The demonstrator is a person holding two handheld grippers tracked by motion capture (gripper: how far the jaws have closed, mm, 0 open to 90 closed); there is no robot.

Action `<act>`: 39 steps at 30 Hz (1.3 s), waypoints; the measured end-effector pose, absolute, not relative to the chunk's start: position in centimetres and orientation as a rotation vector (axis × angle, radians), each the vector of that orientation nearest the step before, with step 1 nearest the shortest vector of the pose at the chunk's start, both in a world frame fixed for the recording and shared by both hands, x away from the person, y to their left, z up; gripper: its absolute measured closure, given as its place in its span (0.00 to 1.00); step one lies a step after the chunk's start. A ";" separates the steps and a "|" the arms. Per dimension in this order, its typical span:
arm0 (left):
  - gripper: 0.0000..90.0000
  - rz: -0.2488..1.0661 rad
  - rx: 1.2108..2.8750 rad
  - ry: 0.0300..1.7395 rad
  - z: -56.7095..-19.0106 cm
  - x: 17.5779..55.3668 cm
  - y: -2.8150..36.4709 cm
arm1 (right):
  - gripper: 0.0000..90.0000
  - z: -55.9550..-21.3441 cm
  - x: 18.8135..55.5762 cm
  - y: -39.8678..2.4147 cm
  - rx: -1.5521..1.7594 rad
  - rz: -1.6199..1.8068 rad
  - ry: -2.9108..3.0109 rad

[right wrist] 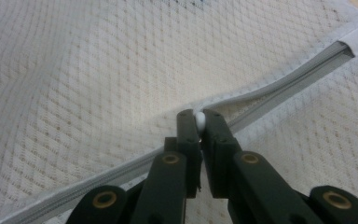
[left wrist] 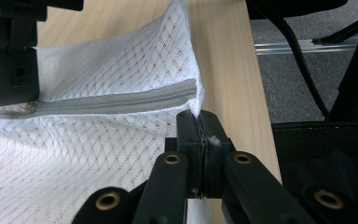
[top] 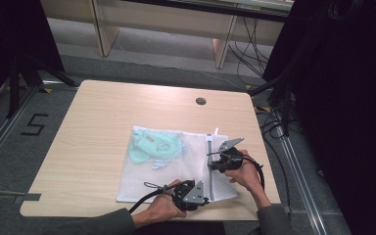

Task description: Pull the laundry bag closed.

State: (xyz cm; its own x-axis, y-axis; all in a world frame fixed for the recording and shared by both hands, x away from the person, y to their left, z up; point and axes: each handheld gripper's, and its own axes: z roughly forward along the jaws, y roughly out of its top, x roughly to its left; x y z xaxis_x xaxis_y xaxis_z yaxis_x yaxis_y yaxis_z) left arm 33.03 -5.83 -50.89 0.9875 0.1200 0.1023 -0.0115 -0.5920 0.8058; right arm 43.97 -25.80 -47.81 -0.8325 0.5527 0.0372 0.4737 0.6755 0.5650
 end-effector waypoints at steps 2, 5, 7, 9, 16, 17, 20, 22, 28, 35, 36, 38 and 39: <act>0.99 0.184 2.202 0.063 -50.8 33.1 -5.8 | 0.96 -47.9 44.1 -25.7 0.872 0.895 2.730; 0.99 0.178 2.197 0.075 -50.9 33.1 -5.8 | 0.96 -48.0 44.3 -25.6 0.891 0.877 2.725; 0.98 0.181 2.199 0.074 -50.9 33.0 -5.8 | 0.96 -48.0 44.4 -25.5 0.868 0.889 2.725; 0.99 0.181 2.199 0.078 -50.9 33.0 -5.8 | 0.96 -48.0 44.5 -25.5 0.892 0.893 2.725; 0.98 0.178 2.202 0.072 -51.0 33.0 -5.9 | 0.96 -48.0 45.1 -26.0 0.888 0.915 2.712; 0.98 0.183 2.202 0.062 -51.0 33.0 -5.9 | 0.96 -48.0 45.2 -26.1 0.895 0.901 2.712; 0.98 0.168 2.203 0.070 -51.1 32.8 -6.0 | 0.96 -48.2 45.4 -26.1 0.936 0.894 2.695; 0.98 0.162 2.204 0.065 -51.1 32.7 -6.0 | 0.96 -47.9 45.5 -26.0 0.958 0.904 2.698; 0.98 0.161 2.206 0.063 -51.0 33.0 -6.0 | 0.96 -48.0 46.5 -26.2 0.911 0.889 2.707; 0.98 0.143 2.204 0.093 -51.0 32.8 -5.9 | 0.96 -48.1 47.2 -26.4 0.937 0.909 2.675; 0.98 0.141 2.202 0.094 -51.1 32.8 -5.9 | 0.96 -48.1 47.3 -26.4 0.942 0.919 2.669; 0.98 0.155 2.205 0.083 -51.0 32.9 -5.9 | 0.96 -48.0 47.5 -26.5 0.936 0.909 2.677; 0.98 0.154 2.204 0.085 -51.0 32.9 -5.9 | 0.96 -48.3 47.6 -26.5 0.952 0.935 2.661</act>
State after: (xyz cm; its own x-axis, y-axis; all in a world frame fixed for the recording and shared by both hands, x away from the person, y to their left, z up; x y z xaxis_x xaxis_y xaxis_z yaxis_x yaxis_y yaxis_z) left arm 32.89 -5.92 -51.01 0.9898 0.1173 0.0803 0.0054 -0.5953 0.8035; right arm 47.58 -26.50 -48.32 -0.7832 0.6196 0.0530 0.5165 0.6006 0.6103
